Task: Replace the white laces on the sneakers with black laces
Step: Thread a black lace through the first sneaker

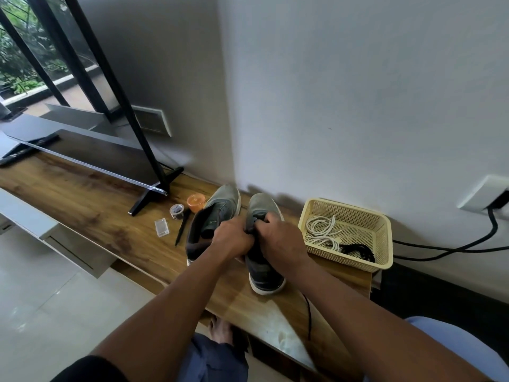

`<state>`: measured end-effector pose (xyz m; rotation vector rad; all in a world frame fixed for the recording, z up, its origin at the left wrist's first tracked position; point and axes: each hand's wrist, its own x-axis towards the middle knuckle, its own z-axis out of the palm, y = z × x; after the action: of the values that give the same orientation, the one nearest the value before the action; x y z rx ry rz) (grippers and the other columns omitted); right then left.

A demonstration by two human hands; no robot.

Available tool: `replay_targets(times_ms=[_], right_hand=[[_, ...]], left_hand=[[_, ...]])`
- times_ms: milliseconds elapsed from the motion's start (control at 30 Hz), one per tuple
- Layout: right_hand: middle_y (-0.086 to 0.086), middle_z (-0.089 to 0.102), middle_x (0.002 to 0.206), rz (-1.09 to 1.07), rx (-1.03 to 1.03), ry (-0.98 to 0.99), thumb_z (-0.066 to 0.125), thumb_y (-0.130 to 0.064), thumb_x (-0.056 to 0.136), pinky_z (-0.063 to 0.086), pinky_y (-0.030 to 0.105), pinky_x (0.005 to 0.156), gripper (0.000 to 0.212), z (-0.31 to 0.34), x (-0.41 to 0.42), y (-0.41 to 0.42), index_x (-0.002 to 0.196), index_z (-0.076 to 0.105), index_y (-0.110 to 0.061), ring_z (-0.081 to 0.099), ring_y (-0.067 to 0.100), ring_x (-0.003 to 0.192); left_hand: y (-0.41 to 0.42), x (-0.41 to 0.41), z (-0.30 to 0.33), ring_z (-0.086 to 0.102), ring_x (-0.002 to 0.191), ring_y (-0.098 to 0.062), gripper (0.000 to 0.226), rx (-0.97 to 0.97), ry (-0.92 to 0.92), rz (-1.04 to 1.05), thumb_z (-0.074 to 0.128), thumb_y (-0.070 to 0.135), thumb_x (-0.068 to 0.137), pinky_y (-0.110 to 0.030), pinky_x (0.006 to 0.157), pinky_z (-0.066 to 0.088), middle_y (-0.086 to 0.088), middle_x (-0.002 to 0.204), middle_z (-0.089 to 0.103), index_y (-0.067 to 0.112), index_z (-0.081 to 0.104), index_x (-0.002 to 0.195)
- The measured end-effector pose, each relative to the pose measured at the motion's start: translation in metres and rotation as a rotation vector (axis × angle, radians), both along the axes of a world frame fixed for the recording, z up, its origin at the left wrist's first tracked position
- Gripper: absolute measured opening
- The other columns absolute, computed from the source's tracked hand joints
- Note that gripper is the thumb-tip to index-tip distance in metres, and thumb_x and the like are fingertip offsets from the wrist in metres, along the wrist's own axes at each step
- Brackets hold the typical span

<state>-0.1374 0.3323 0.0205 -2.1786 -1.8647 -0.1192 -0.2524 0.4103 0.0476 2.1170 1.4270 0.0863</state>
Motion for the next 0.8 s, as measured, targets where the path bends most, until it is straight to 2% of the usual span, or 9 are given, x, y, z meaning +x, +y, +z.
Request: replay_targets(times_ms=[67, 200, 267, 367, 500, 600, 667, 700, 800], right_hand=[[0.011, 0.055, 0.094, -0.017, 0.009, 0.02, 0.056, -0.013, 0.093, 0.033, 0.035, 0.053, 0.004, 0.0, 0.002, 0.0, 0.094, 0.06, -0.014, 0.062, 0.036, 0.065], [0.009, 0.055, 0.096, -0.053, 0.028, 0.048, 0.052, -0.014, 0.095, 0.034, 0.035, 0.055, 0.005, 0.0, 0.004, 0.001, 0.096, 0.058, -0.015, 0.062, 0.034, 0.071], [0.01, 0.058, 0.098, -0.071, 0.055, 0.094, 0.051, -0.016, 0.097, 0.038, 0.036, 0.055, 0.006, 0.003, 0.004, -0.001, 0.102, 0.056, -0.016, 0.064, 0.035, 0.075], [0.012, 0.065, 0.1, -0.119, 0.041, 0.162, 0.061, -0.024, 0.096, 0.049, 0.04, 0.06, 0.024, 0.008, 0.005, -0.003, 0.115, 0.051, -0.013, 0.067, 0.036, 0.083], [0.011, 0.07, 0.102, -0.239, -0.13, 0.148, 0.071, -0.036, 0.092, 0.046, 0.036, 0.065, 0.026, 0.016, 0.006, 0.0, 0.102, 0.066, -0.012, 0.07, 0.034, 0.096], [0.012, 0.07, 0.105, -0.268, -0.185, 0.167, 0.067, -0.027, 0.095, 0.045, 0.034, 0.064, 0.019, 0.015, 0.006, -0.001, 0.103, 0.069, -0.011, 0.07, 0.034, 0.098], [0.015, 0.069, 0.107, -0.28, -0.194, 0.198, 0.061, -0.017, 0.095, 0.046, 0.034, 0.065, 0.015, 0.014, 0.006, -0.003, 0.105, 0.069, -0.008, 0.069, 0.037, 0.099], [0.016, 0.069, 0.106, -0.283, -0.186, 0.211, 0.059, -0.014, 0.095, 0.046, 0.035, 0.066, 0.015, 0.013, 0.007, -0.003, 0.104, 0.069, -0.007, 0.069, 0.038, 0.098], [0.016, 0.069, 0.101, -0.272, -0.146, 0.259, 0.056, -0.01, 0.093, 0.046, 0.035, 0.064, 0.012, 0.014, 0.01, -0.005, 0.097, 0.067, -0.007, 0.069, 0.038, 0.093]], left_hand=[[0.001, 0.0, -0.001, 0.07, 0.089, -0.028, 0.007, -0.032, 0.015, 0.023, 0.061, 0.018, 0.089, -0.035, 0.07, 0.057, -0.009, 0.091, 0.068, 0.011, 0.06, 0.092], [0.002, 0.001, -0.002, 0.068, 0.095, -0.029, 0.011, -0.033, 0.047, 0.013, 0.061, 0.018, 0.09, -0.036, 0.073, 0.056, -0.01, 0.098, 0.067, 0.011, 0.059, 0.098], [0.003, 0.001, -0.003, 0.066, 0.093, -0.029, 0.011, -0.012, 0.063, -0.011, 0.061, 0.021, 0.092, -0.034, 0.069, 0.051, -0.01, 0.098, 0.066, 0.013, 0.056, 0.097], [0.004, 0.0, -0.005, 0.062, 0.09, -0.027, 0.018, 0.061, 0.075, -0.045, 0.064, 0.028, 0.093, -0.033, 0.07, 0.046, -0.005, 0.093, 0.062, 0.014, 0.056, 0.102], [0.003, 0.002, -0.008, 0.064, 0.085, -0.028, 0.017, 0.161, 0.102, -0.071, 0.068, 0.027, 0.091, -0.034, 0.068, 0.048, -0.004, 0.084, 0.061, 0.017, 0.054, 0.087], [-0.001, 0.005, -0.012, 0.058, 0.081, -0.029, 0.016, 0.2, 0.107, -0.06, 0.065, 0.021, 0.09, -0.036, 0.066, 0.047, -0.003, 0.078, 0.055, 0.018, 0.052, 0.082], [-0.002, 0.006, -0.014, 0.063, 0.087, -0.034, 0.004, 0.208, 0.111, -0.064, 0.06, 0.017, 0.091, -0.037, 0.068, 0.048, -0.01, 0.089, 0.064, 0.016, 0.06, 0.088], [-0.002, 0.007, -0.015, 0.065, 0.091, -0.035, 0.006, 0.204, 0.121, -0.066, 0.058, 0.016, 0.093, -0.037, 0.069, 0.047, -0.011, 0.093, 0.066, 0.014, 0.064, 0.093], [-0.002, 0.007, -0.018, 0.061, 0.085, -0.031, 0.005, 0.162, 0.141, -0.051, 0.056, 0.015, 0.095, -0.037, 0.068, 0.047, -0.005, 0.083, 0.058, 0.014, 0.061, 0.092]])
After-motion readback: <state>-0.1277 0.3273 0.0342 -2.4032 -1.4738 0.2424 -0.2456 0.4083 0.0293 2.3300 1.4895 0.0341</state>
